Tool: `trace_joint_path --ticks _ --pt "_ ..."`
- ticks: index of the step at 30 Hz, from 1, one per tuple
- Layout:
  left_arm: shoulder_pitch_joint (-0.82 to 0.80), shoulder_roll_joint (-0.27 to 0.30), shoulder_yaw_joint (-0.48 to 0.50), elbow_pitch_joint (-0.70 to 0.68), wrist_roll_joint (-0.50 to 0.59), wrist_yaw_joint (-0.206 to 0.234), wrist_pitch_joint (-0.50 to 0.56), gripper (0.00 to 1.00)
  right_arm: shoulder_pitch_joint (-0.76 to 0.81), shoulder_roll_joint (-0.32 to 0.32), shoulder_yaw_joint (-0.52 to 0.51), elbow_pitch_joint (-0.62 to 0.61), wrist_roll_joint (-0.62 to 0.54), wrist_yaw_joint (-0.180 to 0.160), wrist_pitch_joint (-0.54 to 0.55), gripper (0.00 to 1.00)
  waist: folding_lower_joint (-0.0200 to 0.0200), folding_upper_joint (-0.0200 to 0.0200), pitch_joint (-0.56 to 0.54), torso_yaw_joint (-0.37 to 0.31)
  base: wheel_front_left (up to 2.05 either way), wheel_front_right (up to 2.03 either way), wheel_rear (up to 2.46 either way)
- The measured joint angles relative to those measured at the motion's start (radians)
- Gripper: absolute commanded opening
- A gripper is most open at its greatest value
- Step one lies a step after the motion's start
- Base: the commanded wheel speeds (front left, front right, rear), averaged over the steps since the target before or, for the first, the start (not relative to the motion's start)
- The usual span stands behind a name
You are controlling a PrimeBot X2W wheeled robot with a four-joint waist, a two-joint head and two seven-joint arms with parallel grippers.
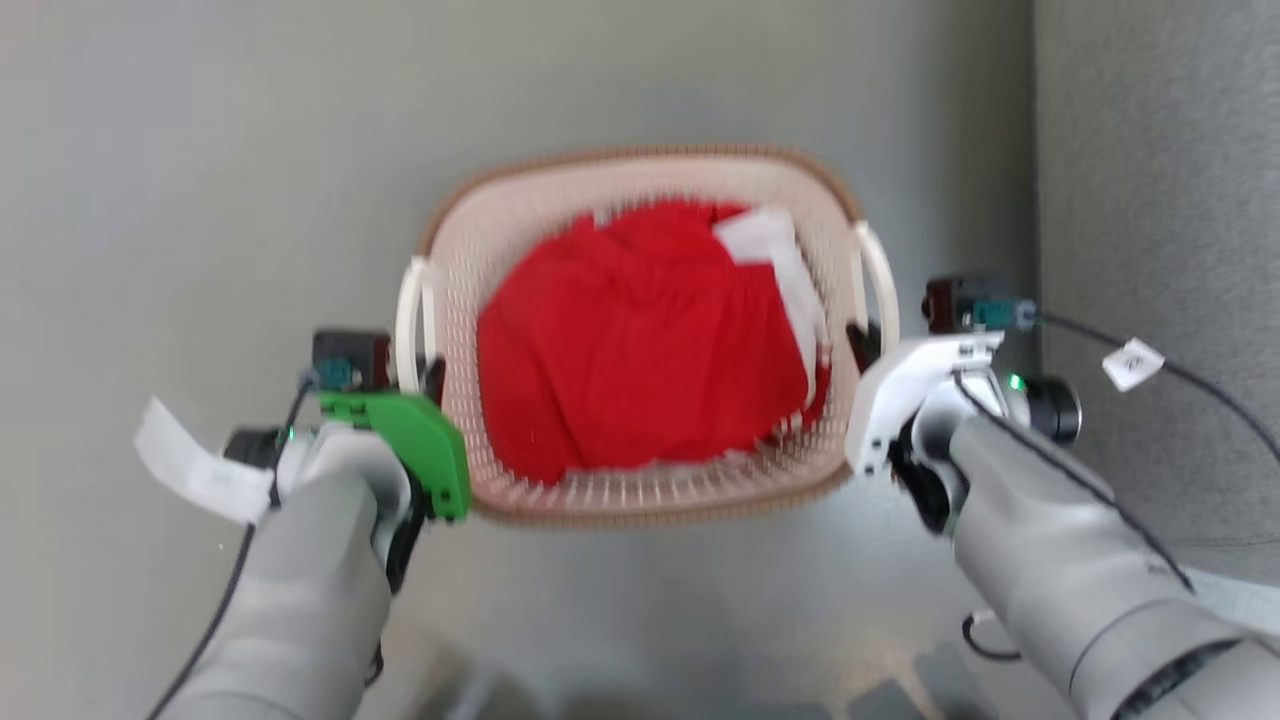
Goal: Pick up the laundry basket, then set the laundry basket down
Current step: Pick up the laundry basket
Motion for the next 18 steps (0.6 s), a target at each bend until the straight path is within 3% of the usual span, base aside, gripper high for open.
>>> trace_joint_path --ticks 18 --pt "0.19 -0.001 -0.04 0.026 -0.063 -0.014 0.063 0.0 0.211 0.006 0.072 -0.028 0.104 -0.001 0.083 0.0 0.0 0.0 -0.234 -0.007 0.0 0.0 0.0"
